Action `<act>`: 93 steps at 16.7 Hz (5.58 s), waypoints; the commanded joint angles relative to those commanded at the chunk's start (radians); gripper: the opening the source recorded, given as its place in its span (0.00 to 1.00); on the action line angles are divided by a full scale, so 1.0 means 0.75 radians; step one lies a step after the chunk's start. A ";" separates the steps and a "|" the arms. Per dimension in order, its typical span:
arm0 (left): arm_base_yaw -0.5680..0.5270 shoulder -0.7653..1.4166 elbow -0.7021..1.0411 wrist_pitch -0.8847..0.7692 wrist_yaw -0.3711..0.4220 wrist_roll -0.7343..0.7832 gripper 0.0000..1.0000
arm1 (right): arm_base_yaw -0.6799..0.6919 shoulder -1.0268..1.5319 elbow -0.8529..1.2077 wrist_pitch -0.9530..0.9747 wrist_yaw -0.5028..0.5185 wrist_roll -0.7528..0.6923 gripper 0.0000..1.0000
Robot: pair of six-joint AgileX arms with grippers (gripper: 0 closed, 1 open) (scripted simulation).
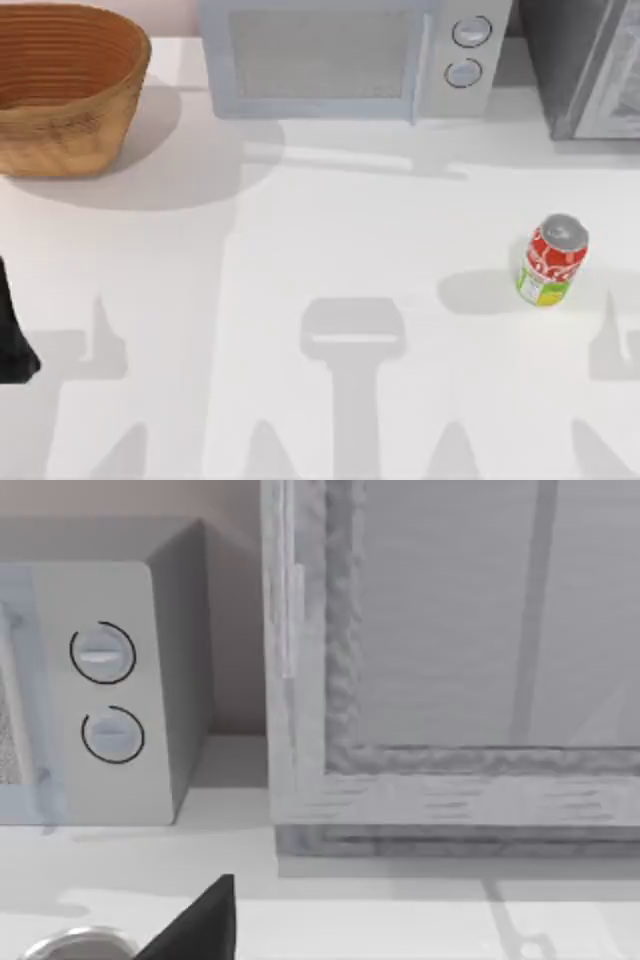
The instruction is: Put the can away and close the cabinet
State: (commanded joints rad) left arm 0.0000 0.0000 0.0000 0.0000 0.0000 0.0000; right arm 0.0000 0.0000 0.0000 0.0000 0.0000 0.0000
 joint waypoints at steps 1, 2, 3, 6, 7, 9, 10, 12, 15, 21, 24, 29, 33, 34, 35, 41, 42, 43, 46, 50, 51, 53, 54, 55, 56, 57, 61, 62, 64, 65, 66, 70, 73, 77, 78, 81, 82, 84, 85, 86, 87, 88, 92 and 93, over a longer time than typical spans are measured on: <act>0.000 0.000 0.000 0.000 0.000 0.000 1.00 | 0.000 0.000 0.000 0.000 0.000 0.000 1.00; 0.000 0.000 0.000 0.000 0.000 0.000 1.00 | 0.000 0.000 0.000 0.000 0.000 0.000 1.00; 0.000 0.000 0.000 0.000 0.000 0.000 1.00 | 0.003 0.013 0.002 0.011 0.005 0.001 1.00; 0.000 0.000 0.000 0.000 0.000 0.000 1.00 | 0.032 0.133 0.017 0.112 0.046 0.009 1.00; 0.000 0.000 0.000 0.000 0.000 0.000 1.00 | 0.049 0.199 0.024 0.165 0.068 0.013 1.00; 0.000 0.000 0.000 0.000 0.000 0.000 1.00 | 0.093 0.365 0.040 0.298 0.122 0.025 1.00; 0.000 0.000 0.000 0.000 0.000 0.000 1.00 | 0.120 0.463 0.049 0.376 0.153 0.033 1.00; 0.000 0.000 0.000 0.000 0.000 0.000 1.00 | 0.183 0.685 0.068 0.553 0.222 0.049 1.00; 0.000 0.000 0.000 0.000 0.000 0.000 1.00 | 0.295 1.063 0.101 0.856 0.339 0.076 1.00; 0.000 0.000 0.000 0.000 0.000 0.000 1.00 | 0.535 1.882 0.168 1.505 0.579 0.133 1.00; 0.000 0.000 0.000 0.000 0.000 0.000 1.00 | 0.644 2.253 0.197 1.800 0.683 0.159 1.00; 0.000 0.000 0.000 0.000 0.000 0.000 1.00 | 0.784 2.720 0.233 2.170 0.812 0.196 1.00; 0.000 0.000 0.000 0.000 0.000 0.000 1.00 | 0.833 2.879 0.246 2.300 0.857 0.210 1.00; 0.000 0.000 0.000 0.000 0.000 0.000 1.00 | 0.835 2.886 0.246 2.305 0.859 0.211 1.00; 0.000 0.000 0.000 0.000 0.000 0.000 1.00 | 0.835 2.886 0.246 2.305 0.859 0.211 1.00; 0.000 0.000 0.000 0.000 0.000 0.000 1.00 | 0.800 2.895 0.288 2.278 0.826 0.201 1.00; 0.000 0.000 0.000 0.000 0.000 0.000 1.00 | 0.778 2.905 0.321 2.259 0.804 0.194 1.00; 0.000 0.000 0.000 0.000 0.000 0.000 1.00 | 0.753 2.917 0.358 2.239 0.779 0.187 1.00; 0.000 0.000 0.000 0.000 0.000 0.000 1.00 | 0.678 2.952 0.468 2.176 0.707 0.166 1.00; 0.000 0.000 0.000 0.000 0.000 0.000 1.00 | 0.642 2.968 0.520 2.145 0.672 0.156 1.00; 0.000 0.000 0.000 0.000 0.000 0.000 1.00 | 0.642 2.968 0.520 2.145 0.672 0.156 1.00; 0.000 0.000 0.000 0.000 0.000 0.000 1.00 | 0.642 2.968 0.520 2.145 0.672 0.156 0.92; 0.000 0.000 0.000 0.000 0.000 0.000 1.00 | 0.642 2.968 0.520 2.145 0.672 0.156 0.85; 0.000 0.000 0.000 0.000 0.000 0.000 1.00 | 0.642 2.968 0.520 2.145 0.672 0.156 0.77; 0.000 0.000 0.000 0.000 0.000 0.000 1.00 | 0.642 2.968 0.520 2.145 0.672 0.156 0.70; 0.000 0.000 0.000 0.000 0.000 0.000 1.00 | 0.642 2.968 0.520 2.145 0.672 0.156 0.62; 0.000 0.000 0.000 0.000 0.000 0.000 1.00 | 0.642 2.968 0.520 2.145 0.672 0.156 0.32; 0.000 0.000 0.000 0.000 0.000 0.000 1.00 | 0.642 2.968 0.520 2.145 0.672 0.156 0.25; 0.000 0.000 0.000 0.000 0.000 0.000 1.00 | 0.642 2.968 0.520 2.145 0.672 0.156 0.10; 0.000 0.000 0.000 0.000 0.000 0.000 1.00 | 0.642 2.968 0.520 2.145 0.672 0.156 0.02; 0.000 0.000 0.000 0.000 0.000 0.000 1.00 | 0.642 2.968 0.520 2.145 0.672 0.156 0.00; 0.000 0.000 0.000 0.000 0.000 0.000 1.00 | 0.642 2.968 0.520 2.145 0.672 0.156 0.00; 0.000 0.000 0.000 0.000 0.000 0.000 1.00 | 0.642 2.968 0.520 2.145 0.672 0.156 0.00; 0.000 0.000 0.000 0.000 0.000 0.000 1.00 | 0.645 2.919 0.526 2.099 0.668 0.159 0.00; 0.000 0.000 0.000 0.000 0.000 0.000 1.00 | 0.647 2.877 0.532 2.057 0.666 0.160 0.00; 0.000 0.000 0.000 0.000 0.000 0.000 1.00 | 0.649 2.685 0.556 1.844 0.660 0.161 0.00; 0.000 0.000 0.000 0.000 0.000 0.000 1.00 | 0.649 2.606 0.566 1.748 0.659 0.161 0.00; 0.000 0.000 0.000 0.000 0.000 0.000 1.00 | 0.649 2.431 0.587 1.530 0.659 0.160 0.00; 0.000 0.000 0.000 0.000 0.000 0.000 1.00 | 0.648 2.340 0.598 1.417 0.658 0.160 0.00; 0.000 0.000 0.000 0.000 0.000 0.000 1.00 | 0.647 2.249 0.609 1.307 0.658 0.160 0.00; 0.000 0.000 0.000 0.000 0.000 0.000 1.00 | 0.647 2.162 0.620 1.206 0.658 0.159 0.00; 0.000 0.000 0.000 0.000 0.000 0.000 1.00 | 0.646 2.082 0.631 1.117 0.658 0.159 0.00; 0.000 0.000 0.000 0.000 0.000 0.000 1.00 | 0.646 1.874 0.663 0.904 0.658 0.159 0.00; 0.000 0.000 0.000 0.000 0.000 0.000 1.00 | 0.646 1.857 0.666 0.887 0.658 0.159 0.00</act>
State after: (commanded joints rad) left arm 0.0000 0.0000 0.0000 0.0000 0.0000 0.0000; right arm 0.4843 1.3928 0.4997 0.6650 0.4938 0.1189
